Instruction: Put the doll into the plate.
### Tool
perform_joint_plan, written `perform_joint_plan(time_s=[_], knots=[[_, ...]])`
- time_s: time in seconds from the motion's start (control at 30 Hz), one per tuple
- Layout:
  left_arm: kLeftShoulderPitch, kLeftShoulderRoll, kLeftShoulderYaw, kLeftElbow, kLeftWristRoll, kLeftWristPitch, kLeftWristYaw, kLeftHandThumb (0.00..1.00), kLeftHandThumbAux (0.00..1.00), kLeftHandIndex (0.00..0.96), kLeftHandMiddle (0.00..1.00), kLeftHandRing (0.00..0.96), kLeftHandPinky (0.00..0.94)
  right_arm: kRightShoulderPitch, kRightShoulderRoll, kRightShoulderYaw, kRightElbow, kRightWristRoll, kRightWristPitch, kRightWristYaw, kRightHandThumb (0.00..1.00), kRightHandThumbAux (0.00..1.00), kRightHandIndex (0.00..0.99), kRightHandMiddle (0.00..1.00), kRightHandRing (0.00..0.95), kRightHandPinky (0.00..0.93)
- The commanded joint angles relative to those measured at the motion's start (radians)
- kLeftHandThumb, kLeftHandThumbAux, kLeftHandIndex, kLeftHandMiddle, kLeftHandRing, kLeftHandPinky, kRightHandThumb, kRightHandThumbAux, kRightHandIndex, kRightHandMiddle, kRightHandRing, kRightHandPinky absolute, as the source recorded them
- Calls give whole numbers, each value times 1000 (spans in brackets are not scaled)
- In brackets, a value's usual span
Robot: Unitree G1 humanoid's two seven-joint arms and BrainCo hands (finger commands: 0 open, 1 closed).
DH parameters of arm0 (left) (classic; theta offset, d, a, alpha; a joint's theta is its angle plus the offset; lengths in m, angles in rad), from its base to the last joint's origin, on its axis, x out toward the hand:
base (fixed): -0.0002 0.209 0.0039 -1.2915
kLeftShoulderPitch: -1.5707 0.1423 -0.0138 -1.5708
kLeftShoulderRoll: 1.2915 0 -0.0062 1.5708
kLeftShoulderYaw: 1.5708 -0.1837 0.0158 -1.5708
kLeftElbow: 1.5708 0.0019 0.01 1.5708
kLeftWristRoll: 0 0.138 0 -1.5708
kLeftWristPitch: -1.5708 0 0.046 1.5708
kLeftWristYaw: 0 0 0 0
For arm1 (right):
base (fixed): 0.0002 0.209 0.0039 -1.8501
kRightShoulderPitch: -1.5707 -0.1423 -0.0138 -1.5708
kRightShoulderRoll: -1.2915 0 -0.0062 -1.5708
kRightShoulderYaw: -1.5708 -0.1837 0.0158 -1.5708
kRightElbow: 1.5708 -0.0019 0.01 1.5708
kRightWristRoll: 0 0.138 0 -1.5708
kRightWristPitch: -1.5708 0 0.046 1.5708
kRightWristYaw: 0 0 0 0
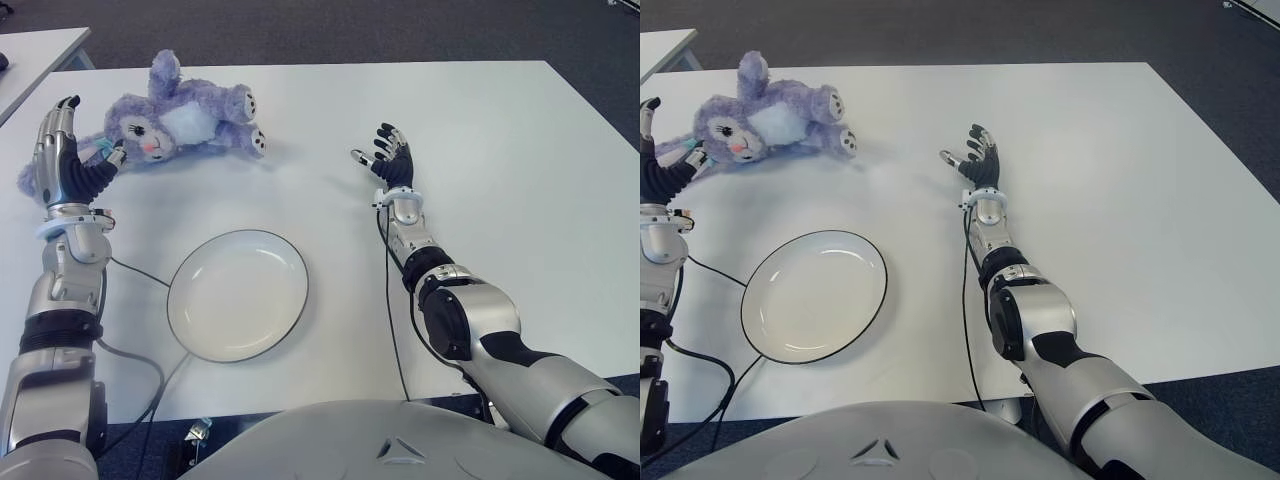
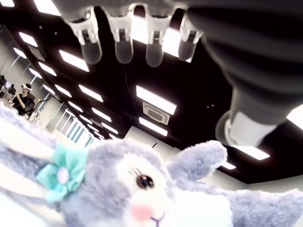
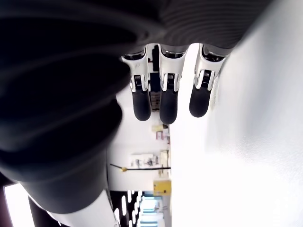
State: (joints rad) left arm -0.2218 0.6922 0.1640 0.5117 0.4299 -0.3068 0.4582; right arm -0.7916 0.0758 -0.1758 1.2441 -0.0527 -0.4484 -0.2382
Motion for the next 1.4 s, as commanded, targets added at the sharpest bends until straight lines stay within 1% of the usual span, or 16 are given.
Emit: perform_joint_plan(time_s=[0.03,0.27,0.6,0.93,0.97,1.23,1.3,1.4], knots=[[0,-17,-27,1,11,-3,-12,345,579,0,91,59,0,181,137,-13,125,11,159,-4,148,939,144,169,164,189],[-8,-10,-46,-16,24,0,-19,355,563,0,78,48,0,181,139,-9,125,7,160,-10,159,937,142,168,162,183],[-10,16,-70,-34,58,9,-36,355,536,0,68,40,11,181,143,-6,125,3,160,-14,166,937,146,174,166,187],[-32,47,-99,-17,97,12,-36,375,534,0,73,51,28,180,147,-6,125,2,161,-14,146,945,143,171,164,186],[-34,49,-101,-17,99,14,-39,389,527,0,76,55,30,180,148,-6,125,3,161,-14,148,948,143,171,164,186],[-56,64,-117,-2,110,23,-54,390,536,0,77,58,36,180,151,-6,125,2,163,-17,175,947,145,174,165,184],[-67,70,-126,13,116,18,-50,387,542,0,86,75,75,179,152,-6,125,3,163,-18,179,950,145,173,163,181],[-71,74,-132,22,117,14,-46,385,544,0,88,78,79,179,153,-5,125,2,163,-19,183,949,145,172,163,181]])
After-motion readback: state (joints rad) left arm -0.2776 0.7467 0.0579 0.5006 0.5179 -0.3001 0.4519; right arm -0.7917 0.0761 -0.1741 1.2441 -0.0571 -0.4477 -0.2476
